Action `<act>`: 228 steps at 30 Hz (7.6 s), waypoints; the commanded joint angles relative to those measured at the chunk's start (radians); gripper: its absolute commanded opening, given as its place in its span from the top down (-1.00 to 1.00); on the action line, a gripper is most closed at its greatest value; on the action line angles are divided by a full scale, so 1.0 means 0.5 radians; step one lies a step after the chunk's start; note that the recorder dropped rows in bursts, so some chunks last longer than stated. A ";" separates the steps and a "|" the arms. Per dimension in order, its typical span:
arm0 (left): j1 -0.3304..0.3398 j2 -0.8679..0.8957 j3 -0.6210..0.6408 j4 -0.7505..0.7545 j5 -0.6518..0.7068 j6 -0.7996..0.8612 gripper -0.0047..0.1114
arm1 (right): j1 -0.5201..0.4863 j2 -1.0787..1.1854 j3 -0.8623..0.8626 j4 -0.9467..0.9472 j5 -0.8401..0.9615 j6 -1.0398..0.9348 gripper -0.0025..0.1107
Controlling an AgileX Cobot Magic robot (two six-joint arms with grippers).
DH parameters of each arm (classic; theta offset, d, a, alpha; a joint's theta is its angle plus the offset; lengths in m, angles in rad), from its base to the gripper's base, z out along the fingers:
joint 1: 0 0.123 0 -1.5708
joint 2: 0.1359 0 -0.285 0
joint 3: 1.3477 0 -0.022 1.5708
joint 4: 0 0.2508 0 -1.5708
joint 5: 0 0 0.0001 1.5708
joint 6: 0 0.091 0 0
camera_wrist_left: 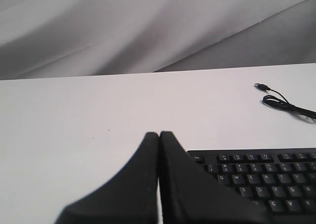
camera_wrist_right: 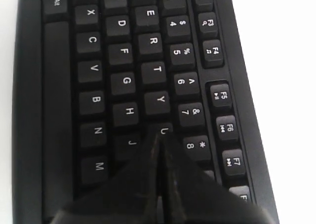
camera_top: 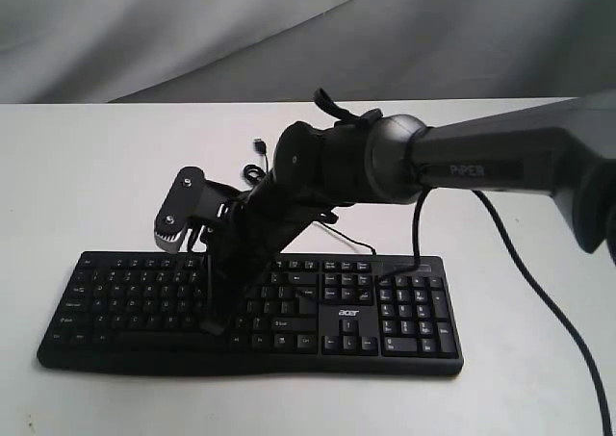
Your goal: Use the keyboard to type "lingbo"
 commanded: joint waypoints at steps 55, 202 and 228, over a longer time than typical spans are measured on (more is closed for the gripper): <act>0.002 -0.007 0.010 -0.008 -0.014 -0.004 0.91 | 0.145 -0.006 -0.014 0.024 0.032 0.019 0.96; 0.002 -0.007 0.010 -0.008 -0.014 -0.004 0.91 | 0.180 0.173 -0.260 -0.030 0.142 0.164 0.96; 0.002 -0.007 0.010 -0.008 -0.014 -0.004 0.91 | -0.048 0.048 -0.195 -0.264 0.293 0.321 0.96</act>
